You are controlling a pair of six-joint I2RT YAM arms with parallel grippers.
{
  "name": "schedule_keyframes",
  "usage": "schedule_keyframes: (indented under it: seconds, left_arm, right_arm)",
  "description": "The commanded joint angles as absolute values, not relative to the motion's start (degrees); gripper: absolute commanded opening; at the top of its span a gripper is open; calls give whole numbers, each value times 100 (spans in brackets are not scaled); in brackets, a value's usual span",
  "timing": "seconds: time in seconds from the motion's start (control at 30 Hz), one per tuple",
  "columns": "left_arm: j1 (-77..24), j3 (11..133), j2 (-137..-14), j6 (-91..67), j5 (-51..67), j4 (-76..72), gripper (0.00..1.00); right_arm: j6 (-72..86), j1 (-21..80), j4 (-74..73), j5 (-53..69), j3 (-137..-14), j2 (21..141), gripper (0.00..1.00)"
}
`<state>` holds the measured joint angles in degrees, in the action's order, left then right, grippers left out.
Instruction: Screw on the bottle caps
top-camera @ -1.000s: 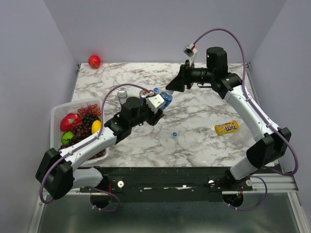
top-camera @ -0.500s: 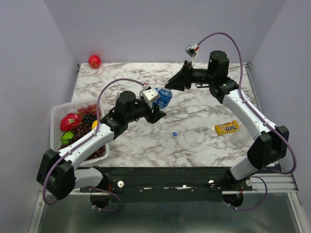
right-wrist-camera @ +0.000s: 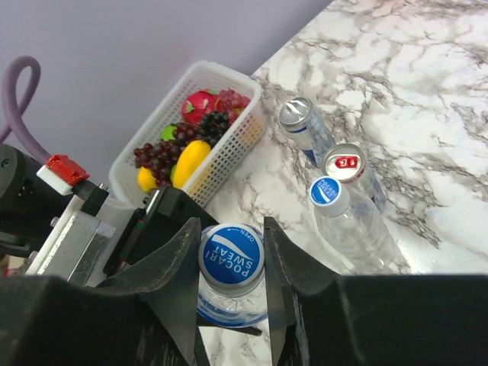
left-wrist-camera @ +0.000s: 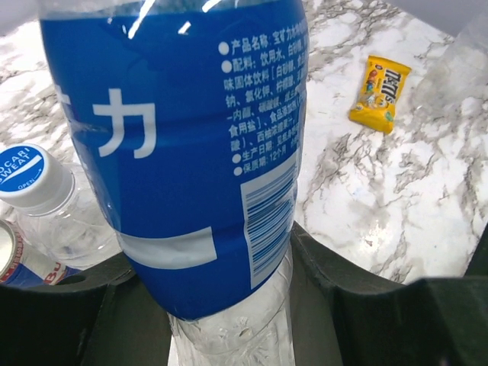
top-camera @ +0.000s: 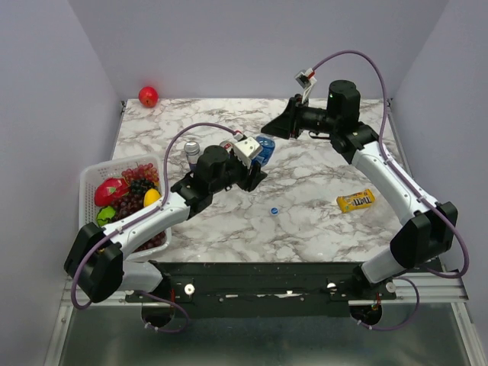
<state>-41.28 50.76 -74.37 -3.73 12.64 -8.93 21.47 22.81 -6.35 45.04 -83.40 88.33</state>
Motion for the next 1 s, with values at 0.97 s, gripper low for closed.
schedule_keyframes:
  seconds: [0.97]
  left_arm:
    - [-3366, 5168, -6873, 852, 3050, 1362, 99]
  right_arm:
    - [-2057, 1503, -686, 4148, -8069, 9835, 9]
